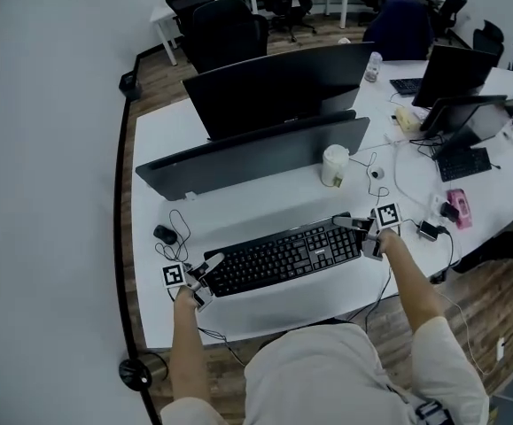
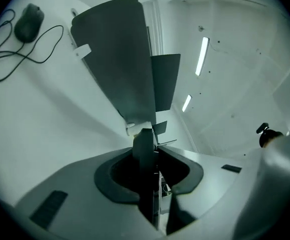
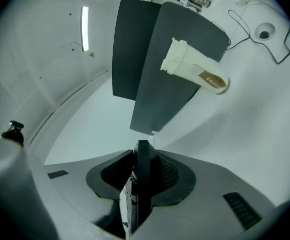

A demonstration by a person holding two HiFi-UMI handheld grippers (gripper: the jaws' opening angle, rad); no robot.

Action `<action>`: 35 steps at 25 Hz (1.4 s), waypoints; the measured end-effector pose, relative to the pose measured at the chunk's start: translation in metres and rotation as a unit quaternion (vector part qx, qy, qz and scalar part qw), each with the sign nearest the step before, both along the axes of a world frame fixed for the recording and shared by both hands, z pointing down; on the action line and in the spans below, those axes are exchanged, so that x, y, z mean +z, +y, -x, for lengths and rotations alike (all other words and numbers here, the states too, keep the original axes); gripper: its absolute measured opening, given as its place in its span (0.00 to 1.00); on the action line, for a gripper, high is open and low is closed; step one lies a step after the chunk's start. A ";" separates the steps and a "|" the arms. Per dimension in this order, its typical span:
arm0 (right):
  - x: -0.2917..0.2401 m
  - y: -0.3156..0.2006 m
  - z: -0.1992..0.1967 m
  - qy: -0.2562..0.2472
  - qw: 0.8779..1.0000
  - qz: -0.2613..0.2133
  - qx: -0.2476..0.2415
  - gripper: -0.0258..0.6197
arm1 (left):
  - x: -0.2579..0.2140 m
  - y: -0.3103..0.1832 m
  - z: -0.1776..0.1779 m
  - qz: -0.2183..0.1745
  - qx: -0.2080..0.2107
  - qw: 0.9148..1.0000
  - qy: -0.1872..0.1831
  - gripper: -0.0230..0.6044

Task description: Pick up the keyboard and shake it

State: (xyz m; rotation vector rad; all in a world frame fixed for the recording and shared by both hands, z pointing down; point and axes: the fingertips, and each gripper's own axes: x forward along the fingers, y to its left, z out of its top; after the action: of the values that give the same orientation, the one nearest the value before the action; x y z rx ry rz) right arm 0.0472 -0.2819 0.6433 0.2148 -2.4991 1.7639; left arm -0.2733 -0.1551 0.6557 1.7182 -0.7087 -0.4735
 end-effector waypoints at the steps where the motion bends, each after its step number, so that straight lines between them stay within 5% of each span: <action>1: 0.010 -0.001 -0.003 0.010 1.000 -0.003 0.007 0.24 | 0.009 -0.001 -0.002 0.013 -0.002 1.000 -0.004 0.24; 11: 0.060 0.010 -0.032 0.056 0.996 0.060 0.036 0.27 | 0.047 0.001 -0.021 0.089 0.002 0.996 0.003 0.25; 35: 0.069 0.001 -0.026 0.048 0.997 0.059 0.034 0.28 | 0.046 -0.012 -0.020 0.090 0.006 0.996 -0.002 0.25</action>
State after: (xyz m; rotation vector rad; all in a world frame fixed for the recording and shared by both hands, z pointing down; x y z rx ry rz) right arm 0.0731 -0.2813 0.7120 0.3700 -2.3403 1.8719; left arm -0.2529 -0.1669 0.7014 1.5532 -0.7220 -0.3862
